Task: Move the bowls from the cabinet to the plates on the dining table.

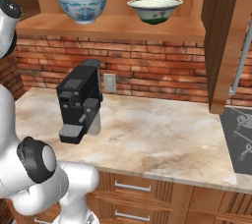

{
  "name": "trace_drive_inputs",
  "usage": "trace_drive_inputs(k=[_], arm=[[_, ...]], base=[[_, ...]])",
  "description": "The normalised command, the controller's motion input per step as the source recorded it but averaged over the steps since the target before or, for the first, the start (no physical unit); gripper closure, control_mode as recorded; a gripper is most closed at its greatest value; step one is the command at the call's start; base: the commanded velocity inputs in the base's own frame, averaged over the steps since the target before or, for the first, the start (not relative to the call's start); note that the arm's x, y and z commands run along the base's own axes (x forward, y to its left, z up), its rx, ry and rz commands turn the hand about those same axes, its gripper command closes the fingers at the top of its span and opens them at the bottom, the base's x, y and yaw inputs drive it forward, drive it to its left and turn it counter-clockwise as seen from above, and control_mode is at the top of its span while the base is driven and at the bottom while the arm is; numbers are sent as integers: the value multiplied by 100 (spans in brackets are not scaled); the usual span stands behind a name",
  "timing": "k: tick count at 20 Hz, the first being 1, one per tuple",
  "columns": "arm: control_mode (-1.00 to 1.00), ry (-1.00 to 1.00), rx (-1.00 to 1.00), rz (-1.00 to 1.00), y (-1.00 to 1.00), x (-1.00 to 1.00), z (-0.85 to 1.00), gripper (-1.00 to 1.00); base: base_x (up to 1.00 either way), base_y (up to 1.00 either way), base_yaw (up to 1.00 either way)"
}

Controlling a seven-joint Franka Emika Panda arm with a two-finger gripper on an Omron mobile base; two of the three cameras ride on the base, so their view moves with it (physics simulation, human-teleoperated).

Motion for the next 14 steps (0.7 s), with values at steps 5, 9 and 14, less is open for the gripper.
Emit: trace_drive_inputs(k=[5,9,14], arm=[[-100,-2,-1,0,-43,0,0,-100],[-100,-2,-1,0,-89,0,4,-100],[-100,-4,-18,0,-55,3,8,-100]], base=[[0,0,0],[0,0,0],[0,0,0]])
